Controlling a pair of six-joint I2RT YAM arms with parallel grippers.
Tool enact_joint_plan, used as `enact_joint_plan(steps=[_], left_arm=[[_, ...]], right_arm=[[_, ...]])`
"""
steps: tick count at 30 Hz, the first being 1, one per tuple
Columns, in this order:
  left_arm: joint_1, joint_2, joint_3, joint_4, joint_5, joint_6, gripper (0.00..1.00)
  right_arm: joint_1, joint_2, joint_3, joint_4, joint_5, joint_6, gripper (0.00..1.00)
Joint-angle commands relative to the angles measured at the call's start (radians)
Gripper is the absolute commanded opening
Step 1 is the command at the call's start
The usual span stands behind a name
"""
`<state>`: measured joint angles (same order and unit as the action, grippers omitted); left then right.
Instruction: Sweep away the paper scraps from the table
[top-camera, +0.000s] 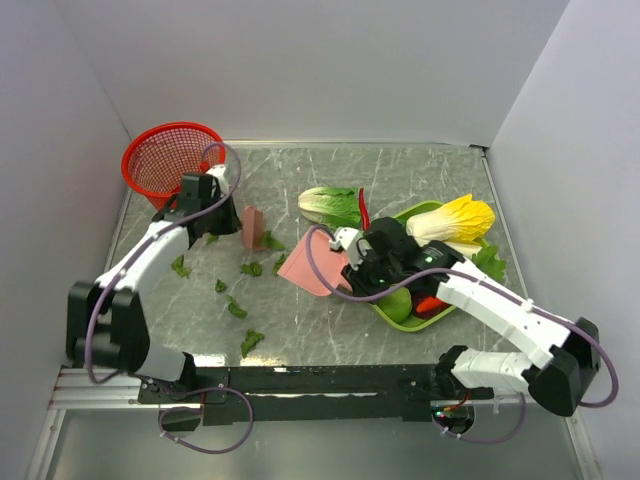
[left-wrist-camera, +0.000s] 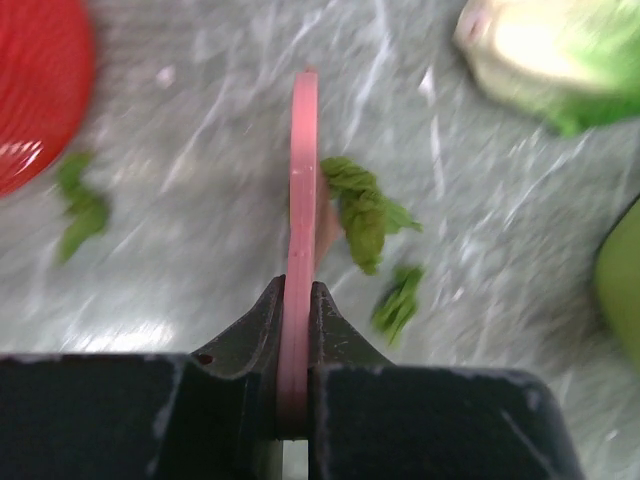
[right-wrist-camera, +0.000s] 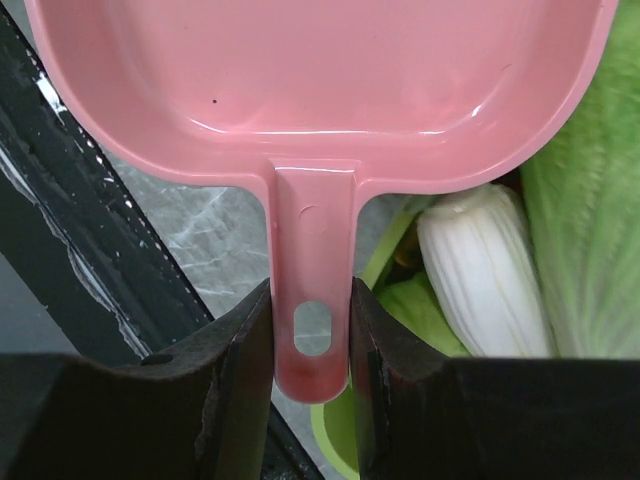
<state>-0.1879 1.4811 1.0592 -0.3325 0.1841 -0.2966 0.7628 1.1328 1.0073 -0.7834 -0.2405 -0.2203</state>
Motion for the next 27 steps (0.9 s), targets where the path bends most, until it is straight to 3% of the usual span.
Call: enact_joint_plan(steps=[1,9,16,27], left_arm=[[0.01,-0.181,-0.073,-0.163,-0.084,0.157,0.01],[0.01,-0.444,-0.033,-0.233,-0.029,0.359,0.01],[0.01,-0.427,0.067,-0.396,-0.031,0.505,0.01],[0.01,-0.335,0.048,-0.442,-0.112,0.488,0.01]], right_arm=[[0.032,0.062,0.05,0.016,0.007,0.018,0.0],[0.061,0.153,0.025,0.044,0.018,0.032,0.0],[0.089,0.272,0.108,-0.007,0.061,-0.01,0.0],[0.122,0.409,0.204,-0.096,0.151,-0.063,0.0]])
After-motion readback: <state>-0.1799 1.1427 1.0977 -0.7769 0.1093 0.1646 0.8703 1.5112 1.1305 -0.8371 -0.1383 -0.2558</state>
